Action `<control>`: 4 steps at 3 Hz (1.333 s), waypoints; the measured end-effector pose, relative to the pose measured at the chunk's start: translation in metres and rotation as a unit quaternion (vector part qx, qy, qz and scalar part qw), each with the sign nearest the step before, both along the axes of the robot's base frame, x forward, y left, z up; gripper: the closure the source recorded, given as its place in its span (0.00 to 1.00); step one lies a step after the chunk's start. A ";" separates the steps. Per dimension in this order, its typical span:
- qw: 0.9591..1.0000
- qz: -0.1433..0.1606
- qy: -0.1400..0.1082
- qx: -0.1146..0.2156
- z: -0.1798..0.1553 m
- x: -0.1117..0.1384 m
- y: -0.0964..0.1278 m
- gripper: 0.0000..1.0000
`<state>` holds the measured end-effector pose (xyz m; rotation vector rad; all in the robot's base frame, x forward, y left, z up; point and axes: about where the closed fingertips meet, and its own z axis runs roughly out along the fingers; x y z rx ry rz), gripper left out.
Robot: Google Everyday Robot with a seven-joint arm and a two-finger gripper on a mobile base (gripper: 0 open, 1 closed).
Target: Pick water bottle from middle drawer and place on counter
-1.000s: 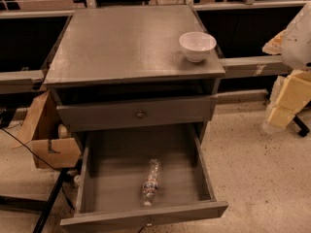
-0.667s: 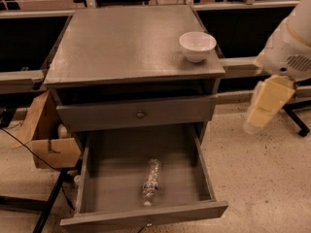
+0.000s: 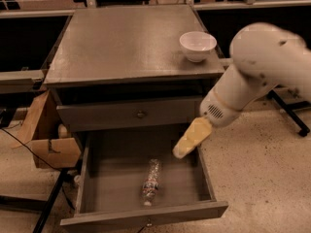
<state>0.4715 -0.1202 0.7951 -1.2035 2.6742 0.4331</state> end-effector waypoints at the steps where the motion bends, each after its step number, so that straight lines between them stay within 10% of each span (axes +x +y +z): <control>1: 0.996 -0.075 0.039 0.025 -0.062 -0.012 0.045 0.00; 2: 0.992 -0.122 0.039 0.014 -0.113 -0.002 0.073 0.00; 4: 0.985 -0.168 0.016 0.033 -0.112 0.017 0.083 0.00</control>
Offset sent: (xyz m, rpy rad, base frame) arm 0.0943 0.1143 -0.1699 0.1345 -0.0556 -0.9033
